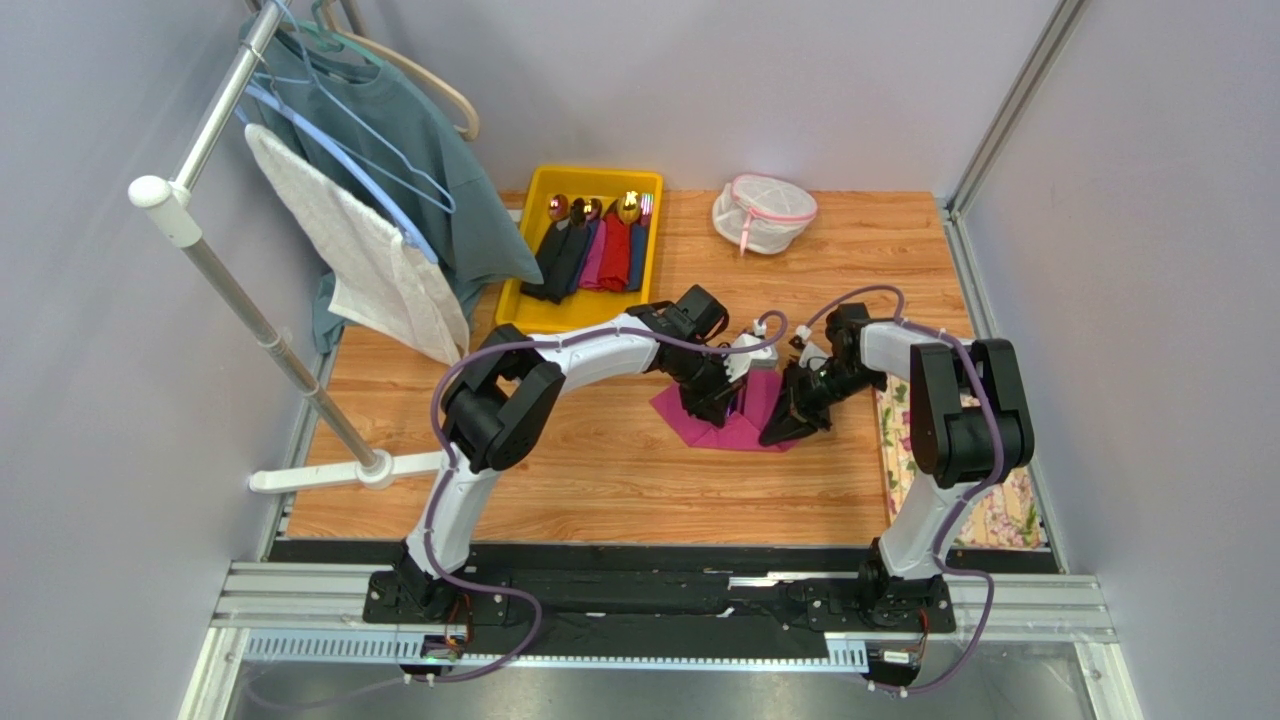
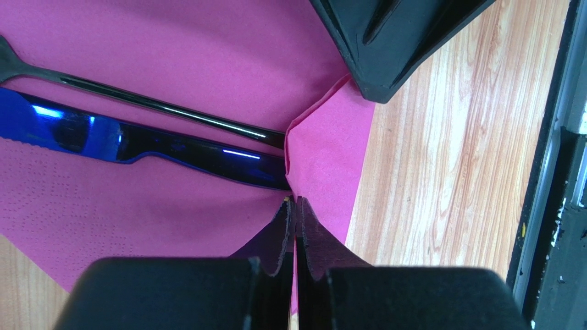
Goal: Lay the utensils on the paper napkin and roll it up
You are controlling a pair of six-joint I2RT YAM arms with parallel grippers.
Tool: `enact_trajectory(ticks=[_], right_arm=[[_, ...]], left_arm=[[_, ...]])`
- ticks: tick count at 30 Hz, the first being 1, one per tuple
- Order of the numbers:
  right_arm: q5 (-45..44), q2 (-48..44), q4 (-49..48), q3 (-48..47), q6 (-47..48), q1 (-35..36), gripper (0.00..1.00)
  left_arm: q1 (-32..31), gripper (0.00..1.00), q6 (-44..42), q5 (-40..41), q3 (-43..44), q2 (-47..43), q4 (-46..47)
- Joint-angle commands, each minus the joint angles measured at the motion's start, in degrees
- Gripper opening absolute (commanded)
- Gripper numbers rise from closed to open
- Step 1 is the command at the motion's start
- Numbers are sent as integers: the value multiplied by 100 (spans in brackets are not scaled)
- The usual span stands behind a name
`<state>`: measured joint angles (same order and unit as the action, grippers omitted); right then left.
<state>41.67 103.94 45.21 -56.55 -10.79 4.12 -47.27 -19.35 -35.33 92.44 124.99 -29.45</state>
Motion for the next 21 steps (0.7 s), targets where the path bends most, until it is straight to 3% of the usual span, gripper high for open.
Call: enact_trajectory(ticks=[1, 21], right_arm=[[175, -137, -171, -224, -90, 54, 8], [61, 214, -504, -321, -345, 291, 5]], left_arm=[[-20, 0, 107, -114, 283, -133, 98], [-20, 0, 116, 88, 476, 105, 36]])
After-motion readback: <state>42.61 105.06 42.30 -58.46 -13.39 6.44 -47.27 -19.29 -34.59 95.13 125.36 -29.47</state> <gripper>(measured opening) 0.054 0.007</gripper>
